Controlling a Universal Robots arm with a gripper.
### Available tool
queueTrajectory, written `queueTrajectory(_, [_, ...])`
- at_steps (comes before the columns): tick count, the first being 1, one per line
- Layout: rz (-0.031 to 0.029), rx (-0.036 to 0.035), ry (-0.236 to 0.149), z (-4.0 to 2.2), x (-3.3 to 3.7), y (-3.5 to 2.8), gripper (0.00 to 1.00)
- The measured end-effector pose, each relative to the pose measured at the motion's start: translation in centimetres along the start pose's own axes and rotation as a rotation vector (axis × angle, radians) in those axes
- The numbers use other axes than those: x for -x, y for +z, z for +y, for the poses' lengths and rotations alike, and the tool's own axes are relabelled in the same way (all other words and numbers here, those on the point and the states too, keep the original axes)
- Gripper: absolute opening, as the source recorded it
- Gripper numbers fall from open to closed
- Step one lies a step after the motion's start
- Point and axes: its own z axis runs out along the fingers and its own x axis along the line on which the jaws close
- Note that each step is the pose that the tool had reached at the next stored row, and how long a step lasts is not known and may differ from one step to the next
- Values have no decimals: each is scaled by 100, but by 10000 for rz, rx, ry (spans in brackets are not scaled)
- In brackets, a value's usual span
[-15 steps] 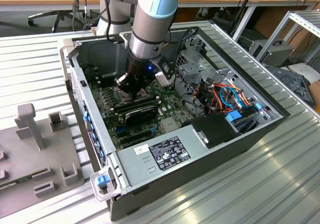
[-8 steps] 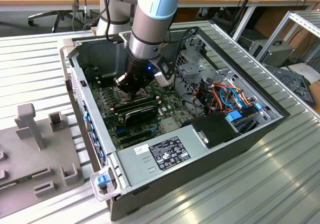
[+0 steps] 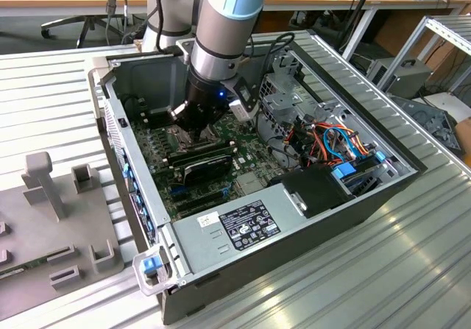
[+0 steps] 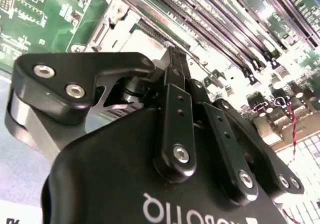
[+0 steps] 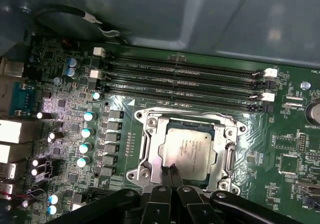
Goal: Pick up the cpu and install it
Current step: 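Install the second cpu locking lever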
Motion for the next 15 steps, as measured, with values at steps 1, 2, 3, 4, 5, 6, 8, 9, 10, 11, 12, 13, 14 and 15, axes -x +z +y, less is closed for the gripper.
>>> queueTrajectory(1, [14,4,3,-3,22,-2,11])
queueTrajectory(2, [32,7,5,-6,46,-4,11])
queueTrajectory(3, [55,7,5,-12,89,-11,11])
queueTrajectory(4, [59,8,5,-13,104,-21,11])
queueTrajectory(5, [60,9,6,-13,113,-33,11])
queueTrajectory(6, [60,10,7,-12,124,-60,11])
queueTrajectory(8, [61,11,6,-9,136,-118,11])
queueTrajectory(9, [61,10,7,-8,143,-145,11])
queueTrajectory(10, [63,11,7,-7,154,-178,11])
queueTrajectory(11, [72,12,7,-8,169,-196,11])
queueTrajectory(12, [84,14,7,-9,182,-205,11])
queueTrajectory(13, [95,16,8,-12,189,-208,11])
queueTrajectory(14, [99,15,9,-21,189,-210,11])
queueTrajectory(15, [101,15,9,-31,187,-211,11])
